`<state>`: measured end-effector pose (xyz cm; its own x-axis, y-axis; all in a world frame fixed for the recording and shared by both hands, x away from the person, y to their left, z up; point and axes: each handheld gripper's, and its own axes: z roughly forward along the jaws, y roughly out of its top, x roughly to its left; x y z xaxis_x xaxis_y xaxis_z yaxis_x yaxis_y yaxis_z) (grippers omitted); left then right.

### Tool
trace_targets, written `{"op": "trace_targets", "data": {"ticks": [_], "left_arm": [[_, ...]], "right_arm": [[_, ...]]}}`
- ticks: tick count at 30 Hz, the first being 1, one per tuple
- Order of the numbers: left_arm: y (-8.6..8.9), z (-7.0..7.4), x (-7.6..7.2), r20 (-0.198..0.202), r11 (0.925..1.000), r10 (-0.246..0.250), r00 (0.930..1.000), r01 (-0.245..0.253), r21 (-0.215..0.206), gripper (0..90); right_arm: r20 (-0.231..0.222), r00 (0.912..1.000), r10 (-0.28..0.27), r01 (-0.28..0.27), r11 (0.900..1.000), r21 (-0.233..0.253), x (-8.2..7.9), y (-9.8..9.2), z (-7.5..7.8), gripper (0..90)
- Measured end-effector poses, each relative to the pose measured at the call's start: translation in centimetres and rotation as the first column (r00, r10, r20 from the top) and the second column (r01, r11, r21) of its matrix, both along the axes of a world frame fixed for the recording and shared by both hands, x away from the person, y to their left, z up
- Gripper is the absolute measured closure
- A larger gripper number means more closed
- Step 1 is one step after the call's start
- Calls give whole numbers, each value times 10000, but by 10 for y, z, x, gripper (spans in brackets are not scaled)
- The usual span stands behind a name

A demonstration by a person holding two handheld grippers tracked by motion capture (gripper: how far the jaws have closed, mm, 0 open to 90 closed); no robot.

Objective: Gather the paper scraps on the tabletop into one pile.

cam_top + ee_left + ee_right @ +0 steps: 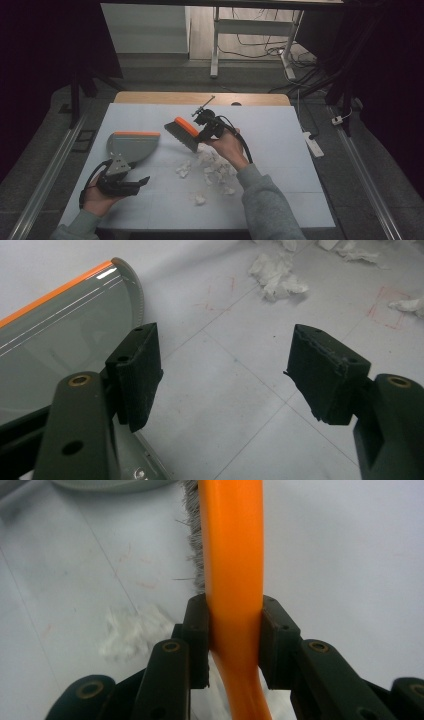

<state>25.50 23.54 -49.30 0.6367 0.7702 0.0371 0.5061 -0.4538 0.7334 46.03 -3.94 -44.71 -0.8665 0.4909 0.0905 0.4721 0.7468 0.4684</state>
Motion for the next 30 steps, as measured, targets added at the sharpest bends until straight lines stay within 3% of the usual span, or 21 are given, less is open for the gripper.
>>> {"op": "trace_targets", "data": {"ticks": [4,7,12,15,17,21,25,30], "left_arm": [[1,0,0,10,10000,1,10000,-1,-6,303],[1,0,0,25,10000,-13,10000,13,10,304],[-1,-1,-1,31,9999,-76,10000,76,71,305],[-2,-1,0,29,9998,-119,9999,118,139,304],[-3,-1,0,32,9998,-109,9999,108,152,304],[-2,-1,0,24,9999,-68,10000,68,150,304],[-1,0,-2,180,9998,47,9998,-50,177,306],[-1,0,-2,170,9999,79,9998,-82,151,306]], "right_arm": [[-660,9972,-361,350,9992,-190,4,4,-13,691],[-548,9964,-647,600,9946,-845,2,-1,-15,692],[-811,9873,-1367,1267,9849,-1184,-4,-28,-10,692],[-675,9870,-1457,1385,9853,-1004,-9,-43,-4,692],[-393,9882,-1479,1460,9881,-492,-13,-49,5,691],[-371,9932,-1103,1121,9924,512,-23,-46,20,691],[-374,9993,-43,56,9994,349,-44,-28,20,691],[-985,9936,551,-514,9979,396,-66,-9,9,691]]}}
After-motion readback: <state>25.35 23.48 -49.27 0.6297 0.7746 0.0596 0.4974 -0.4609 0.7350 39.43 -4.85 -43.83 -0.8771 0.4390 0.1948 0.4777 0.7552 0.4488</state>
